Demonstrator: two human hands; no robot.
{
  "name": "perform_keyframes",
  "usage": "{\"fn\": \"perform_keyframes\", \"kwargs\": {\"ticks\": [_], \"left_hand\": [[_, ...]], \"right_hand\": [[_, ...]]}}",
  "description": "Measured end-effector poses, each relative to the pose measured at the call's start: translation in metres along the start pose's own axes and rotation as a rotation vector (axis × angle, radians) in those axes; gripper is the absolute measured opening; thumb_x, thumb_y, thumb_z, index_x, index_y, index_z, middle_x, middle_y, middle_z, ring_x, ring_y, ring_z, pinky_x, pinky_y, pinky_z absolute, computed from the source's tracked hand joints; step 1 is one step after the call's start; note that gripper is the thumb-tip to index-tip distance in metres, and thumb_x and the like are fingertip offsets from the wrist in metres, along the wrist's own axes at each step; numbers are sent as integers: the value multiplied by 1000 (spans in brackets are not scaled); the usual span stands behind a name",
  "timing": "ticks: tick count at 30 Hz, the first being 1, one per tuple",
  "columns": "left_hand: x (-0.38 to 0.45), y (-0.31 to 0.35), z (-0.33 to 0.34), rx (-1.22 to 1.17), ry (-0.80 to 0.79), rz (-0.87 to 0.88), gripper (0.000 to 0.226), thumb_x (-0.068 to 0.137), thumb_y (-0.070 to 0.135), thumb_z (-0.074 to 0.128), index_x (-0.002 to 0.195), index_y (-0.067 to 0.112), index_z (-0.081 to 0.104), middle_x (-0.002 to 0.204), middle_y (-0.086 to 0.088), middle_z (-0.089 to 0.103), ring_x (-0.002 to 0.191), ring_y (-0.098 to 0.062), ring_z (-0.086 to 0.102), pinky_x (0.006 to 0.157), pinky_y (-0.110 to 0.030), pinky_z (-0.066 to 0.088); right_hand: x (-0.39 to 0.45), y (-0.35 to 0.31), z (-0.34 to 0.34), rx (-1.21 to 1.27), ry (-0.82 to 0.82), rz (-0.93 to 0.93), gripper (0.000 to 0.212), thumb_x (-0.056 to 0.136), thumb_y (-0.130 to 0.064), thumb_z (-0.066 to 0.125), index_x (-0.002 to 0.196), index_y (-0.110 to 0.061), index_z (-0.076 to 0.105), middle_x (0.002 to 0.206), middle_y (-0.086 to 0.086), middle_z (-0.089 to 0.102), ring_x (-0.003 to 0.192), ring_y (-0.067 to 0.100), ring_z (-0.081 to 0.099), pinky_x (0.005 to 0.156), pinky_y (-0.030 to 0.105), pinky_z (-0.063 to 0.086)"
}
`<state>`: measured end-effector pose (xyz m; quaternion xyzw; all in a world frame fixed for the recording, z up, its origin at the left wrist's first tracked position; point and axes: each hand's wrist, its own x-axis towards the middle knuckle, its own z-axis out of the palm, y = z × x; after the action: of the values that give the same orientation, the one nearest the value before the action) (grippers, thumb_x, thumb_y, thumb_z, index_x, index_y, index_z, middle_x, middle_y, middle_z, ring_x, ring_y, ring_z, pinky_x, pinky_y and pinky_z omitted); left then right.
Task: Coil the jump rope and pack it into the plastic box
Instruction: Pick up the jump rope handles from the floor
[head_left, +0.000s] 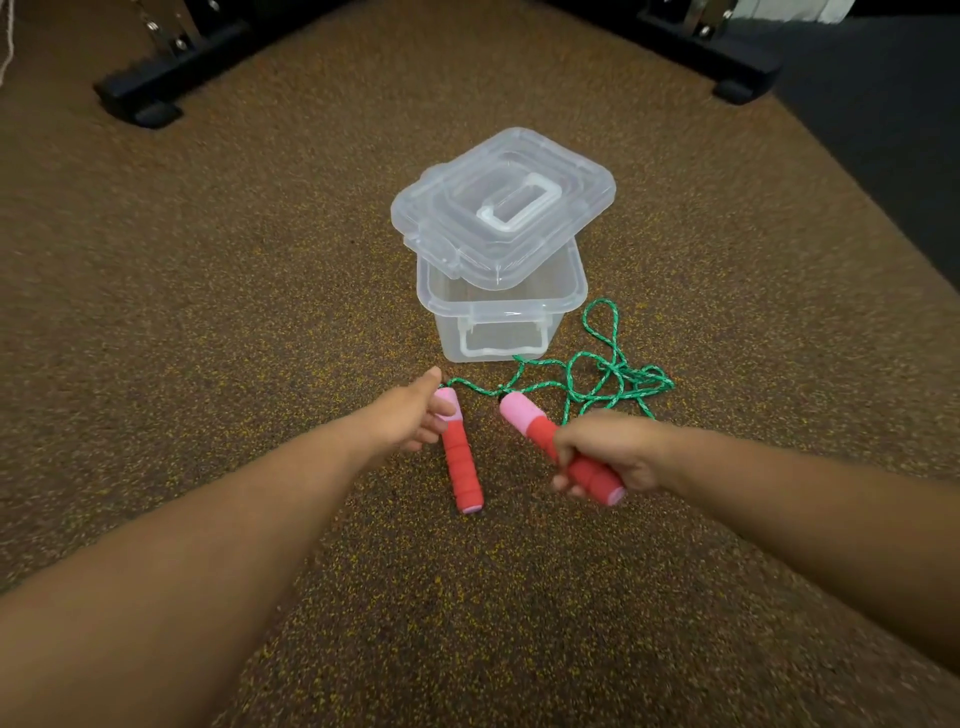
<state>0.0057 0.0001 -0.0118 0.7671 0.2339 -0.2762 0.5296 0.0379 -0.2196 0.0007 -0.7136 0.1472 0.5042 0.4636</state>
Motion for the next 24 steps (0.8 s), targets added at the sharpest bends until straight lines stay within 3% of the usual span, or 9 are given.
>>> {"fn": "perform_keyframes", "kwargs": {"ticks": [3,6,9,12,17,20,24], "left_hand": [[-3,-4,-8,-106,-86,-67,72,96,57,11,111,7,61,117,-19,63,107,-30,59,93,-38,45],[-6,-3,-13,-196,-186,-114,84,92,63,5,119,4,58,120,-20,62,112,-31,58,96,-38,44],[-9,1,-14,-277,-262,-143,92,89,68,0,121,3,57,122,-21,61,117,-32,55,99,-39,42],[-10,4,-14,-371,-309,-155,95,86,71,1,110,3,62,118,-21,63,115,-32,57,100,-40,41],[-7,14,-12,-518,-343,-160,101,83,76,5,107,-4,61,106,-24,67,102,-33,62,99,-40,43],[-6,19,-12,-557,-368,-148,104,81,78,4,107,-5,61,95,-23,71,85,-32,69,86,-39,49],[-9,20,-11,-570,-428,-121,106,79,79,2,100,-4,65,85,-22,72,79,-31,72,90,-41,47]], "right_hand": [[-21,-13,0,27,-23,-72,7,87,-9,47,88,-4,52,70,9,57,43,12,54,39,20,45],[-32,-15,9,38,22,-186,18,92,-27,54,88,-10,55,75,8,59,50,13,52,43,23,44],[-41,-10,29,152,-51,-254,12,94,-23,52,90,-12,54,74,5,61,51,13,55,43,22,46],[-47,-6,49,250,-165,-322,4,94,-17,53,94,-13,53,76,5,62,55,14,57,48,24,49],[-50,-8,57,239,-228,-391,26,90,-9,57,115,-9,49,82,6,65,63,16,60,57,26,53],[-53,-15,51,241,-222,-436,25,90,-10,57,114,-11,51,84,6,66,64,15,61,59,26,53],[-63,-33,45,291,-169,-531,11,92,-13,53,103,-14,54,84,4,65,62,13,59,59,27,52]]}}
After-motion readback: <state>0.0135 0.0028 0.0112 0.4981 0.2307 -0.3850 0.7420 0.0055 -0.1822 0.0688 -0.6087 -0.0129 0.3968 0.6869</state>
